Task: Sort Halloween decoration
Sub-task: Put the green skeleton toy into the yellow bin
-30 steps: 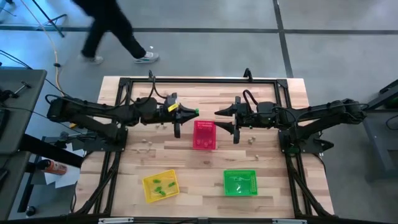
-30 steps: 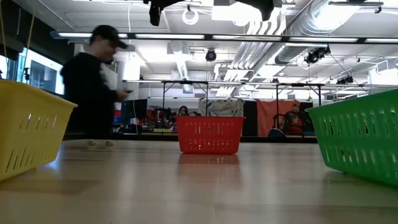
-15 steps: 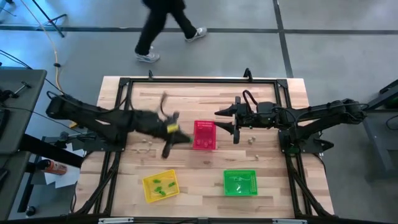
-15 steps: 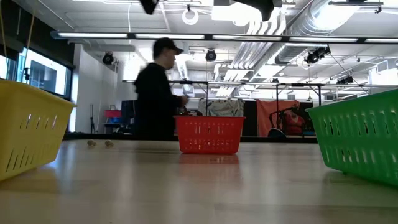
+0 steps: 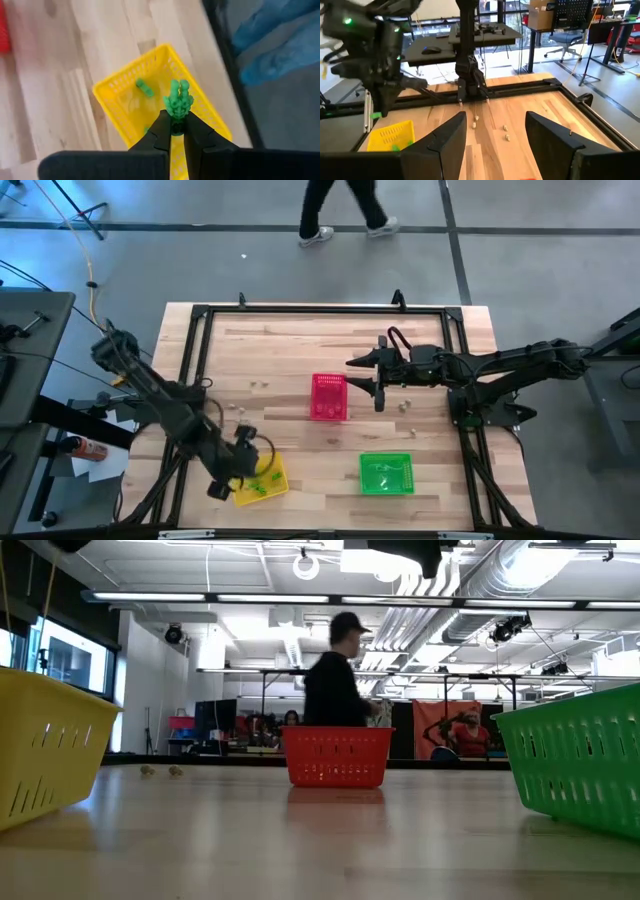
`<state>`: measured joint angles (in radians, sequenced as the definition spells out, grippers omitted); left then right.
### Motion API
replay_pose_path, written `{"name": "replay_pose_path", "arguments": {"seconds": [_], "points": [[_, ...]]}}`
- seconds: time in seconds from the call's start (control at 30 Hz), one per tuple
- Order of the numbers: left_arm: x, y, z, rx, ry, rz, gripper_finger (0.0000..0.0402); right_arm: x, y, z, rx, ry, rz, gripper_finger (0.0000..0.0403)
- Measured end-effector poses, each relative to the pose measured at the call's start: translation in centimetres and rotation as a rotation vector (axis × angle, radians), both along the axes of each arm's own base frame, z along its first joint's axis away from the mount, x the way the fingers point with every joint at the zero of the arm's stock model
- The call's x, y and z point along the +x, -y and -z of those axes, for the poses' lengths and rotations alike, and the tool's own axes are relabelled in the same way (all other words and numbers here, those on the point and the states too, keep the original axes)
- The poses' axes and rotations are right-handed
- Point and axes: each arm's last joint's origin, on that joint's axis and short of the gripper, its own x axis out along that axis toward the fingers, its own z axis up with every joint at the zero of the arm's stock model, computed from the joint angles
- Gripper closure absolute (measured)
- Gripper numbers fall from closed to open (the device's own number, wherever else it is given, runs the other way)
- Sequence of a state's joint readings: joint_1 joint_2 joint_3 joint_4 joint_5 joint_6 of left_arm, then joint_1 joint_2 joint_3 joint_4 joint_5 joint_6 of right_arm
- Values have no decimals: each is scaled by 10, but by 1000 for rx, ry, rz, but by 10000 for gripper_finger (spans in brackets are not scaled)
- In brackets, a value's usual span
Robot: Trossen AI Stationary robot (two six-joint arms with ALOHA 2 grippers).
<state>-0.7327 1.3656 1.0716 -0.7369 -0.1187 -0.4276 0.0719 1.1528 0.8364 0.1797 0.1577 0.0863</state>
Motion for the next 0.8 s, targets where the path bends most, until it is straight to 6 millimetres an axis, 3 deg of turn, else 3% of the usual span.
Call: {"name": "replay_pose_path", "arguments": {"seconds": [0.2, 0.43, 0.6, 0.8], "points": [[17, 22, 49, 80, -132, -15, 397, -1, 0, 5, -1, -49, 1, 204], [29, 31, 92, 138, -273, -4, 395, -1, 0, 7, 8, -71, 3, 204], [32, 31, 104, 161, -310, -12, 380, -1, 0, 7, 38, -68, 9, 204], [38, 26, 105, 172, -300, 9, 367, -1, 0, 7, 38, -69, 9, 204]]}}
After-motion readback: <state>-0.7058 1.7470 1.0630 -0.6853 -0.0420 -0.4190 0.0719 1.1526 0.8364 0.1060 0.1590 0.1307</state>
